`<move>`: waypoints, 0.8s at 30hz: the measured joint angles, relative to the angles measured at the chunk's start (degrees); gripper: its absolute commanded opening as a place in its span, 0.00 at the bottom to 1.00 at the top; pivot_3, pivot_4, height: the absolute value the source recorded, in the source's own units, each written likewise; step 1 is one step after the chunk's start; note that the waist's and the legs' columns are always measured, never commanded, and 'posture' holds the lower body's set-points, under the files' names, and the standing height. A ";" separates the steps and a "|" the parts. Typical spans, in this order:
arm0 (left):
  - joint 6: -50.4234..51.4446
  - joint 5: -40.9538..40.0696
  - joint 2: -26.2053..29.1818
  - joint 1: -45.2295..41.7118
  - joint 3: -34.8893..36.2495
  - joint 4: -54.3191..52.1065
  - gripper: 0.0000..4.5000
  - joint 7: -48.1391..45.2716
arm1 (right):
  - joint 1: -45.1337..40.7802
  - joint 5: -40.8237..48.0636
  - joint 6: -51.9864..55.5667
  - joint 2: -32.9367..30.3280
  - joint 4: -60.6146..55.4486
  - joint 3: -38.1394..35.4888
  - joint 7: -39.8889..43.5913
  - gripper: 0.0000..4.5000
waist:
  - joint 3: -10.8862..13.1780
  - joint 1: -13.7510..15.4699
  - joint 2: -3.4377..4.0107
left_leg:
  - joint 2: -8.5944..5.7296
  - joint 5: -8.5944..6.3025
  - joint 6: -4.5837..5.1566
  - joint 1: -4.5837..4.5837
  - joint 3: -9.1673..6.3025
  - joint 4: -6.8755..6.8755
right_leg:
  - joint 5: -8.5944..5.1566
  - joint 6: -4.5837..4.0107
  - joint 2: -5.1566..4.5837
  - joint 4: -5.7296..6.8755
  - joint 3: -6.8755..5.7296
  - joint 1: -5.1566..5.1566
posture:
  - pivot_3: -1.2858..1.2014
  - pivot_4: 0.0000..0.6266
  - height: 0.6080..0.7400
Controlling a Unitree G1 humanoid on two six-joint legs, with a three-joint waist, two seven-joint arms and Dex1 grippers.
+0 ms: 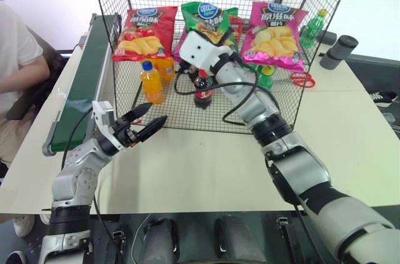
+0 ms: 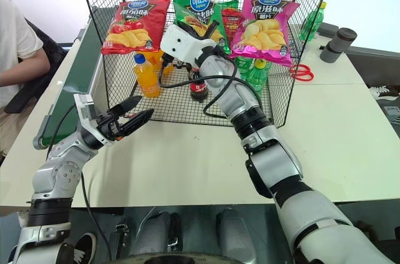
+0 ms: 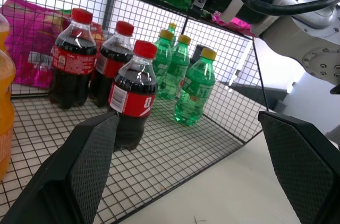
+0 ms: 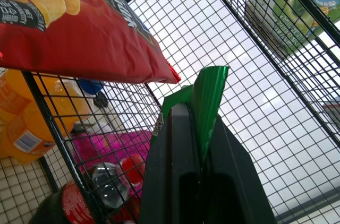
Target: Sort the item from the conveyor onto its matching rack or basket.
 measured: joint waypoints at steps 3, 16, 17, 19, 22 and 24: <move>0.00 0.00 0.00 0.05 0.00 -0.04 1.00 0.07 | 0.00 1.25 -0.10 0.14 -0.02 -0.33 0.25 0.49 | 0.00 0.00 0.00 | 0.00 -0.01 0.01 0.00 0.00 -0.01 | 0.00 0.00 0.00 0.00 0.00 0.00 | 0.52 0.24 1.00; 0.29 -0.03 -0.01 0.06 -0.01 -0.14 1.00 0.69 | 9.53 18.37 -0.31 3.01 -22.99 -4.33 12.47 0.80 | 0.00 0.07 0.00 | 0.07 -0.12 0.21 0.00 -0.07 -0.07 | 0.00 0.00 0.00 -0.01 -0.04 0.01 | 0.52 0.24 1.00; 0.47 -0.03 -0.01 0.05 0.00 -0.21 1.00 1.36 | 10.83 20.94 0.98 3.11 -26.22 -5.08 13.80 0.80 | 0.00 0.10 0.00 | 0.09 -0.13 0.22 0.00 -0.09 -0.07 | 0.00 0.00 -0.01 -0.01 -0.05 0.02 | 0.52 0.24 1.00; 1.18 0.46 0.38 0.21 -0.06 -1.01 1.00 2.93 | 13.48 26.71 4.70 2.99 -32.21 -7.25 16.42 0.80 | -0.01 0.31 -0.02 | 0.11 -0.13 0.23 -0.02 -0.15 -0.07 | 0.00 0.00 -0.04 -0.04 -0.12 0.06 | 0.52 0.24 1.00; 2.25 1.98 2.44 1.28 0.31 -2.87 1.00 5.96 | 21.44 35.82 11.88 -1.72 -43.14 -11.10 21.72 0.80 | -0.02 0.59 -0.04 | 0.07 -0.20 0.34 -0.02 -0.24 -0.07 | 0.00 0.00 -0.16 -0.15 -0.18 0.20 | 0.52 0.24 1.00; 3.04 2.94 4.50 3.16 0.87 -4.38 1.00 7.82 | 29.18 40.90 15.66 -8.27 -49.33 -14.90 26.16 0.80 | -0.02 0.68 -0.03 | -0.01 -0.26 0.44 -0.01 -0.22 -0.08 | 0.00 0.00 -0.28 -0.19 -0.19 0.22 | 0.52 0.24 1.00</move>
